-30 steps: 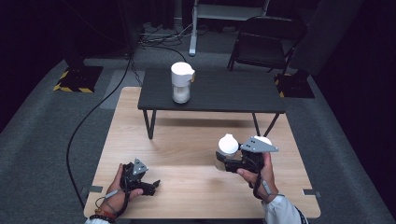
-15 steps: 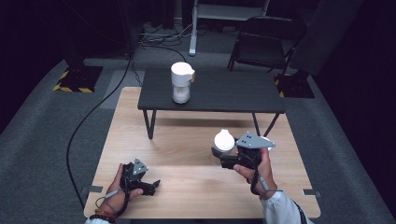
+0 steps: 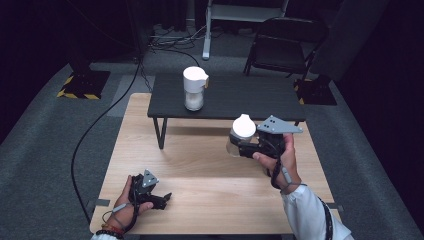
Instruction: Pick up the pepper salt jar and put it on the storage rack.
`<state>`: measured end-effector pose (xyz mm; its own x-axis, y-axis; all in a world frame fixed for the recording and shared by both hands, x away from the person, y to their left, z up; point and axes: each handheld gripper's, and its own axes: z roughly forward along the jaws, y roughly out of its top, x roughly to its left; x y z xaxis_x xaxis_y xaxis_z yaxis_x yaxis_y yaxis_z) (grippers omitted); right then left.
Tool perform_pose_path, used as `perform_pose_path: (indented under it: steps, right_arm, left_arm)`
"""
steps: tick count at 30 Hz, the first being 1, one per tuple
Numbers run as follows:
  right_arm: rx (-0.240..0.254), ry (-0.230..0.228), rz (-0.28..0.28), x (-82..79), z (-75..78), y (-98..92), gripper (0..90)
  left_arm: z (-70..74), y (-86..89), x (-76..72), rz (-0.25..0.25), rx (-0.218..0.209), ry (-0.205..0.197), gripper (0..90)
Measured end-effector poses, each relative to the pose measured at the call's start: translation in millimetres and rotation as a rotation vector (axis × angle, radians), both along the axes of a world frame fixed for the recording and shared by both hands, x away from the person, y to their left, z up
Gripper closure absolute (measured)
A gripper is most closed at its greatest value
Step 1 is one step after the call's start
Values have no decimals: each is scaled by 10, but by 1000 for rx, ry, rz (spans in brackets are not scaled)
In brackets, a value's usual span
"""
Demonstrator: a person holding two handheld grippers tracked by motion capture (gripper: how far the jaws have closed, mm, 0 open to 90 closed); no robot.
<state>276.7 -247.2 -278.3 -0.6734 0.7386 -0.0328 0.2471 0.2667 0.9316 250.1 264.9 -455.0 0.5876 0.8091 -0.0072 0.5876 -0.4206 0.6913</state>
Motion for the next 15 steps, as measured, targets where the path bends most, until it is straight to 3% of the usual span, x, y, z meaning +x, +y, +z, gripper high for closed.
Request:
perform_pose_path:
  steps: [15]
  right_arm:
    - [12,-36,-37,150,374,29,291]
  left_arm:
    - [-1,2,2,-1,-1,0,1]
